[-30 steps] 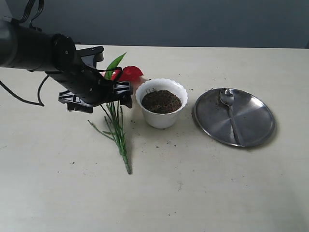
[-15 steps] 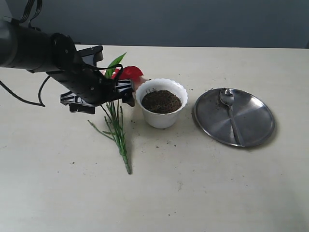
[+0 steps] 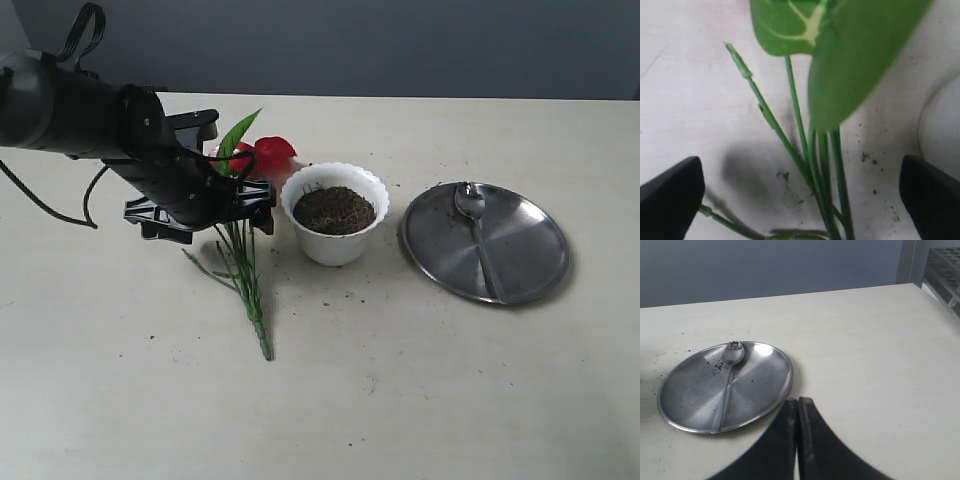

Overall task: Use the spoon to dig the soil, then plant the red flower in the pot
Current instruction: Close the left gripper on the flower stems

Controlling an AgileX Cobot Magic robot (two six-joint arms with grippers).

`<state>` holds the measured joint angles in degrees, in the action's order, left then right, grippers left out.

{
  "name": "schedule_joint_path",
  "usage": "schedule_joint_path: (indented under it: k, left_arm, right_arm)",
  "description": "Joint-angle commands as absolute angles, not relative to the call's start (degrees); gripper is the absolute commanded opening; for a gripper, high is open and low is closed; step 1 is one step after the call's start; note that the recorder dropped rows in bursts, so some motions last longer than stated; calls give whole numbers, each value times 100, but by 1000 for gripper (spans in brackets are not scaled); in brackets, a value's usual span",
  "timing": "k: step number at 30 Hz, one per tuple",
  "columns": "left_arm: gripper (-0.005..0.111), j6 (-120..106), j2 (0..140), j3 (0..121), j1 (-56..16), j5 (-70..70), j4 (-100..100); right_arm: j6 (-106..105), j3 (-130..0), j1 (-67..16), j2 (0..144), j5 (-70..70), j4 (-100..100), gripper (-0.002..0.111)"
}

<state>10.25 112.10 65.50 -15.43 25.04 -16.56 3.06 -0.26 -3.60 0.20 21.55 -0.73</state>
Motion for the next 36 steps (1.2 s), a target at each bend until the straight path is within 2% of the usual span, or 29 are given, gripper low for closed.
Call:
schedule_joint_path:
  k: [1,36]
  left_arm:
    - [99,1025,11346,6569,-1550,2468,-1510]
    - [99,1039,11423,6616,-1560,2386,-1559]
  right_arm:
    - [281,0,-380,0,2084,-71,0]
    - [281,0,-380,0,2084,-61,0]
